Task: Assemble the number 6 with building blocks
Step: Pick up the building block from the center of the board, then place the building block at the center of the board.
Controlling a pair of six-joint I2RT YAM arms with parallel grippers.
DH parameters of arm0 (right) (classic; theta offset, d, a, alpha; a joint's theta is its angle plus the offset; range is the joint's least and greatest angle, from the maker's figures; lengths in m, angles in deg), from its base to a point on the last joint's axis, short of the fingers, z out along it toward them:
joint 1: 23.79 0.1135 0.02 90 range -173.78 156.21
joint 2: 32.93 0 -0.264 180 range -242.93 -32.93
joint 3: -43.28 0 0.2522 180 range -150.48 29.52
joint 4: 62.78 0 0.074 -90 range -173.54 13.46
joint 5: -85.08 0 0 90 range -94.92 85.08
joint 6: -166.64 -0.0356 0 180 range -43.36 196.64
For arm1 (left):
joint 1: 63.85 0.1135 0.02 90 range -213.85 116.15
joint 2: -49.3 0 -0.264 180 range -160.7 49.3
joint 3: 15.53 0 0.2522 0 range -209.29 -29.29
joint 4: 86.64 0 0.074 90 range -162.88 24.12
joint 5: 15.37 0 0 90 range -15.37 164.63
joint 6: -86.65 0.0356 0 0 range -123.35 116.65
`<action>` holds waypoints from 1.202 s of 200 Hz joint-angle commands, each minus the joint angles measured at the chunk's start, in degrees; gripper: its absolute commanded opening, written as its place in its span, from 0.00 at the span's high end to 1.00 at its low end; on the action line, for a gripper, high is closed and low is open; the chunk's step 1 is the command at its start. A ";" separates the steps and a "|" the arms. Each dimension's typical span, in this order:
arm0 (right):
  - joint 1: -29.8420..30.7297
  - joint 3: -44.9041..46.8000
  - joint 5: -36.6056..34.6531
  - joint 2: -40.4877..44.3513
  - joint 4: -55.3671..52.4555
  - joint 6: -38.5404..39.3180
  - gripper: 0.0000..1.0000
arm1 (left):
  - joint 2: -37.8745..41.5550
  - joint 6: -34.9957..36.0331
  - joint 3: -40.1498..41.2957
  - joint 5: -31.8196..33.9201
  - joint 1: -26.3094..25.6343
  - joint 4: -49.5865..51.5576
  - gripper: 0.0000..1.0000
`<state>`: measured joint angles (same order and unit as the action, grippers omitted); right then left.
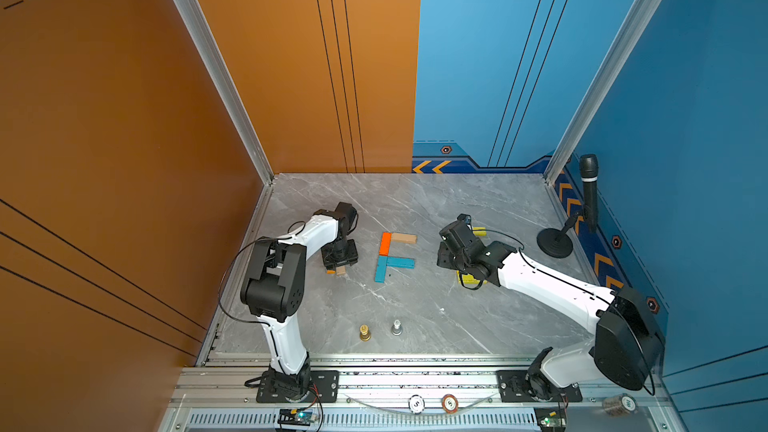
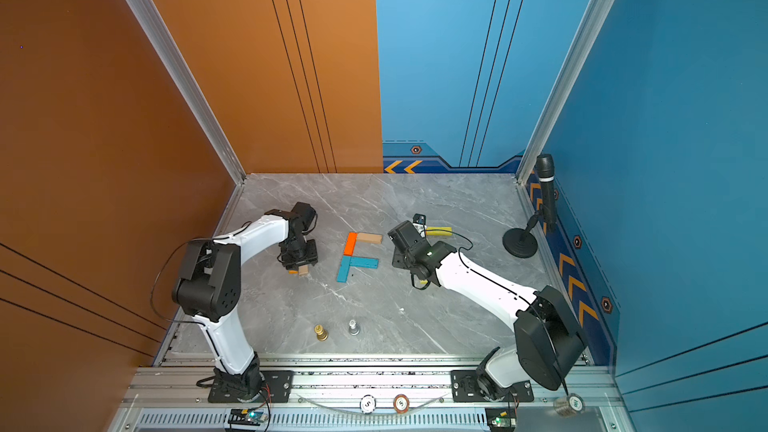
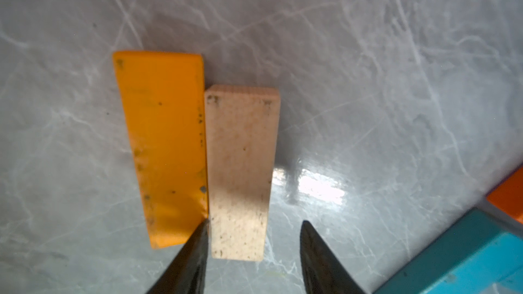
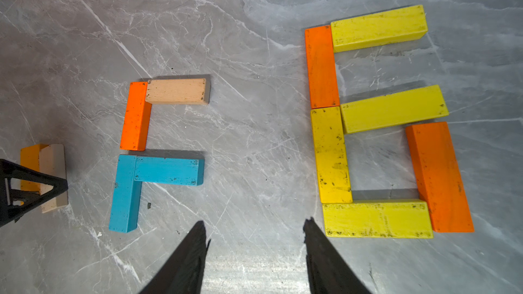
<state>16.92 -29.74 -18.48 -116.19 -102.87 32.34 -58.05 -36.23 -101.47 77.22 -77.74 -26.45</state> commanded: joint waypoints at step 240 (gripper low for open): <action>-8.54 6.87 -0.64 10.99 -4.08 2.81 0.43 | 1.62 0.18 -5.60 0.03 -34.31 2.27 0.77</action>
<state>8.68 -23.84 -18.65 -106.55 -104.62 33.63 -52.98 -35.82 -104.16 76.81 -109.70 -25.75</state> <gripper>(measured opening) 0.565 0.311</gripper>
